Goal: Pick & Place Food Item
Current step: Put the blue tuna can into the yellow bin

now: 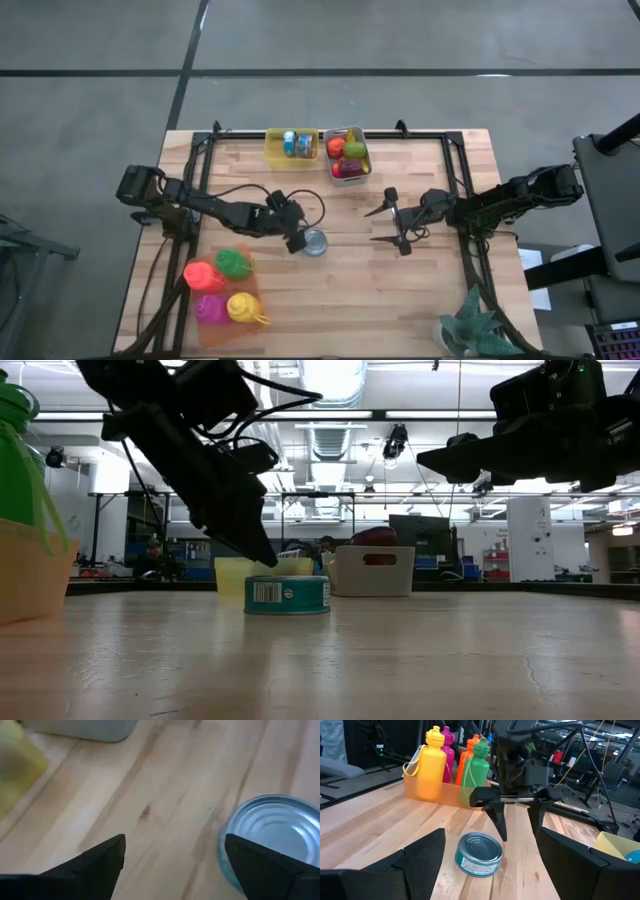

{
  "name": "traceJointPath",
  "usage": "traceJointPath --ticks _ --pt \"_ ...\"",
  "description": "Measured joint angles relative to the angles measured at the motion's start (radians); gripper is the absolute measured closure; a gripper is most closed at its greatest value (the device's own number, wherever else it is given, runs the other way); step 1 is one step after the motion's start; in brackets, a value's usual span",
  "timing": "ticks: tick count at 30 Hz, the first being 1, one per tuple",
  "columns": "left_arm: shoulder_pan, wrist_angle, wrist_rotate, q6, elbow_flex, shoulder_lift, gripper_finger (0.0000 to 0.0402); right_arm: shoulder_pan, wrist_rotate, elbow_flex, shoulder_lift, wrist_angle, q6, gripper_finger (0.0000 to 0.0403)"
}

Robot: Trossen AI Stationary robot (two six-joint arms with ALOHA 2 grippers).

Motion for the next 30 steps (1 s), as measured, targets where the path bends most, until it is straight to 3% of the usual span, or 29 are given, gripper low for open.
traceJointPath --ticks 6,11,22,30 --pt "-0.001 0.016 0.112 0.206 -0.006 -0.005 0.0055 0.000 0.000 0.000 0.000 0.000 0.000 0.0097" --pt "-0.001 0.019 0.115 0.298 0.025 -0.035 0.0068 0.000 0.000 0.000 0.000 0.000 0.000 0.0097" --pt "-0.002 0.009 0.118 0.300 0.039 -0.051 0.0217 0.000 0.000 0.000 0.000 0.000 0.000 0.0097" --pt "-0.002 0.009 0.118 0.300 0.039 -0.051 0.0278 0.000 0.000 0.000 0.000 0.000 0.000 0.0097"
